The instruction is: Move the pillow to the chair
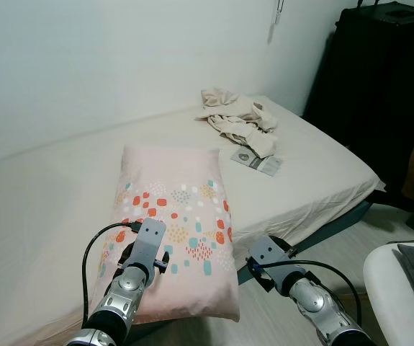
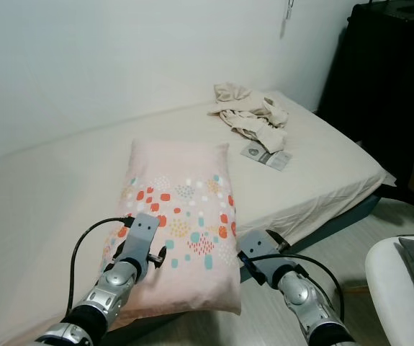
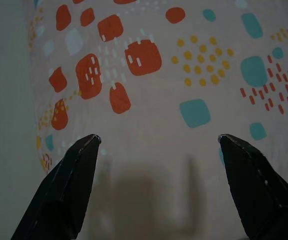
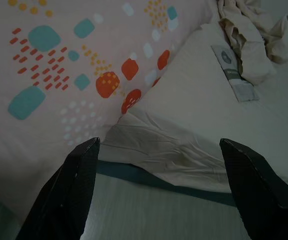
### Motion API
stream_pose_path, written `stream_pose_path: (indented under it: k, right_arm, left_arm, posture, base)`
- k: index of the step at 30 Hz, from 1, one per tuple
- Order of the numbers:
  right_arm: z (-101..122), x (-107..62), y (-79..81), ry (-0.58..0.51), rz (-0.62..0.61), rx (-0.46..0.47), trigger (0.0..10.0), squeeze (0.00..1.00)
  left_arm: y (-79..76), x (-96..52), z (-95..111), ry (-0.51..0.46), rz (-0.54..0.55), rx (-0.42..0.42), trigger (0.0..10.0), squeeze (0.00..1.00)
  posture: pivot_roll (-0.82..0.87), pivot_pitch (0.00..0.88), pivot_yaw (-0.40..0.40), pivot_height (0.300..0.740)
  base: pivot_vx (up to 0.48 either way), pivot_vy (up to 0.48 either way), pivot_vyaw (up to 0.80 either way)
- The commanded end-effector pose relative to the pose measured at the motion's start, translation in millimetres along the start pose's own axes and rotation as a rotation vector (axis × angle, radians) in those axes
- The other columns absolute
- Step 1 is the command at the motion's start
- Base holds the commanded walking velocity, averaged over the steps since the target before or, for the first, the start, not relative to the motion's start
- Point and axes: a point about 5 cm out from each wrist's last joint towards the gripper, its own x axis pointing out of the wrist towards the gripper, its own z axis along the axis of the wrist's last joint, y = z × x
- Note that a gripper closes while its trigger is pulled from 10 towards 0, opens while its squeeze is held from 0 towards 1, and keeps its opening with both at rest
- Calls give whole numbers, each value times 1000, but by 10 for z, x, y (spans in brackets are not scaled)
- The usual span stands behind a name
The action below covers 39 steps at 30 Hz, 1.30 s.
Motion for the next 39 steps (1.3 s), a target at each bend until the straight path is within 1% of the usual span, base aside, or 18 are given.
stream_pose_path:
  k: [1, 19, 39]
  right_arm:
    - [14, 17, 33, 4, 10, -5, 10000, 0]
    - [2, 14, 44, 8, 6, 4, 10000, 0]
    - [-14, 0, 38, 9, 4, 6, 10000, 0]
  left_arm:
    - [33, -6, -39, 22, 2, 12, 10000, 0]
    - [27, 2, -19, 16, -3, 17, 10000, 0]
    - [4, -1, -21, 14, -5, 14, 10000, 0]
  posture:
    - [-125, 76, 20, 740]
    - [-132, 49, 21, 740]
    - [-134, 52, 20, 740]
  base:
    - [0, 0, 0]
    - [0, 0, 0]
    - [0, 0, 0]
